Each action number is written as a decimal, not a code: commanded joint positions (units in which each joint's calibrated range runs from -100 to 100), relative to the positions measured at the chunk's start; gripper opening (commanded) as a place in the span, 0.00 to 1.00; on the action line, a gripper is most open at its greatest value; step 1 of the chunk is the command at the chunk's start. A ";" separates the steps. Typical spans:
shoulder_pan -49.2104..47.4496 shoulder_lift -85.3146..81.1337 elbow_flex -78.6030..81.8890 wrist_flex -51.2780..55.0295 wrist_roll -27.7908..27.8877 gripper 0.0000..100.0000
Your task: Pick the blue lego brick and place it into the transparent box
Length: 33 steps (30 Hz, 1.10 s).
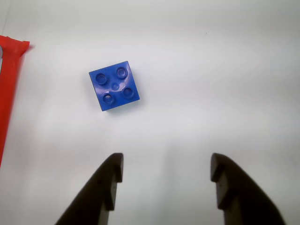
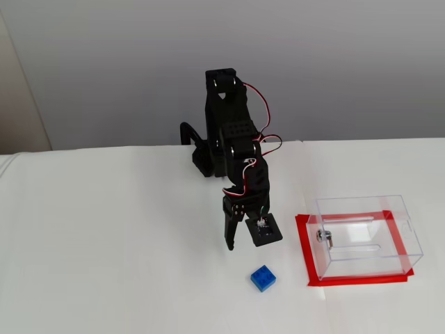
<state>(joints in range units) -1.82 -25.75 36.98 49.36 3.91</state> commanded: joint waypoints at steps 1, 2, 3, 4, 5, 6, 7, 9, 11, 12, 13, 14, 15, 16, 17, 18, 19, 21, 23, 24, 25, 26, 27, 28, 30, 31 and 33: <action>-0.07 1.27 -5.43 -2.36 -0.78 0.21; -0.44 1.86 -5.43 -3.14 -1.19 0.21; -0.81 2.54 -5.34 -4.27 -1.56 0.22; -1.33 3.22 -5.34 -5.32 -1.87 0.22; -1.84 3.73 -5.52 -5.93 -2.13 0.24; -2.36 4.24 -5.70 -6.54 -2.34 0.26; -2.88 4.75 -5.70 -7.32 -2.34 0.28; -3.77 5.43 -5.70 -8.02 -2.34 0.28; -4.28 6.11 -5.70 -8.80 -1.98 0.28; -4.73 6.96 -5.70 -9.93 -1.77 0.28; -4.80 7.55 -5.70 -10.54 -1.46 0.28; -5.02 8.31 -5.70 -10.98 -0.99 0.28; -5.24 9.08 -5.70 -11.50 -0.57 0.28; -5.39 9.76 -5.70 -12.11 -0.20 0.28; -5.69 10.43 -5.70 -12.54 0.22 0.28; -5.76 11.03 -5.70 -12.89 0.58 0.28; -5.76 11.54 -5.70 -12.98 0.95 0.28; -5.76 12.47 -5.70 -13.15 1.68 0.28; -5.76 13.32 -5.79 -13.15 2.04 0.28; -5.76 13.74 -5.97 -13.15 2.20 0.28; -5.76 14.25 -6.42 -13.15 2.25 0.28; -5.76 14.85 -6.87 -13.06 2.25 0.28; -5.84 15.44 -7.42 -12.98 2.25 0.28; -5.91 16.12 -8.05 -12.72 2.25 0.28; -6.06 17.39 -9.22 -12.46 2.20 0.28; -6.28 17.90 -9.59 -12.46 2.20 0.28; -6.50 18.75 -10.22 -12.37 2.20 0.28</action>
<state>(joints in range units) -8.23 -7.23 31.77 37.36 6.06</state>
